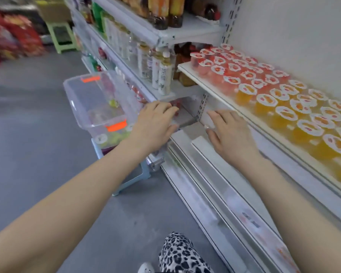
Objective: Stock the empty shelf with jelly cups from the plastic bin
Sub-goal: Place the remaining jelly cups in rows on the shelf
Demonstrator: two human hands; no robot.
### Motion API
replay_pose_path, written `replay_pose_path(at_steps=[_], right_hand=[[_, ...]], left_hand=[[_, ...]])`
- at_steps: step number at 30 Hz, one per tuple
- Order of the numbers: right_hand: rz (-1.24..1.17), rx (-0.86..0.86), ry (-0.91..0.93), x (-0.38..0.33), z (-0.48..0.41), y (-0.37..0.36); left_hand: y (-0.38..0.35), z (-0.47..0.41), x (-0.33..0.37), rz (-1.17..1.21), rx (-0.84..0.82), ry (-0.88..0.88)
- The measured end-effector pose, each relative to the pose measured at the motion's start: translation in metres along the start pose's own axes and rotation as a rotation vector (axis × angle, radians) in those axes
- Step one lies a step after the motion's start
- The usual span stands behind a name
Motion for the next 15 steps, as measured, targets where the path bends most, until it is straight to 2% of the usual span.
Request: replay_pose_path(at_steps=[7, 15], right_hand=[[-0.163, -0.048, 0.195, -0.067, -0.094, -0.095], [-0.276, -0.202, 0.366, -0.119, -0.238, -0.219]], left_hand=[[-0.029, 0.037, -0.127, -0.044, -0.095, 0.312], [-0.073, 0.027, -0.274, -0.071, -0.178, 0.616]])
Point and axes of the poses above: each hand's wrist, its own z-axis away from the middle knuckle, its own y-axis out of the back of the hand, x = y × z, the point moved 6 cm from there along -z, towards the middle knuckle, and after that the axes turned 1 degree about y, right-handed, at the moved point
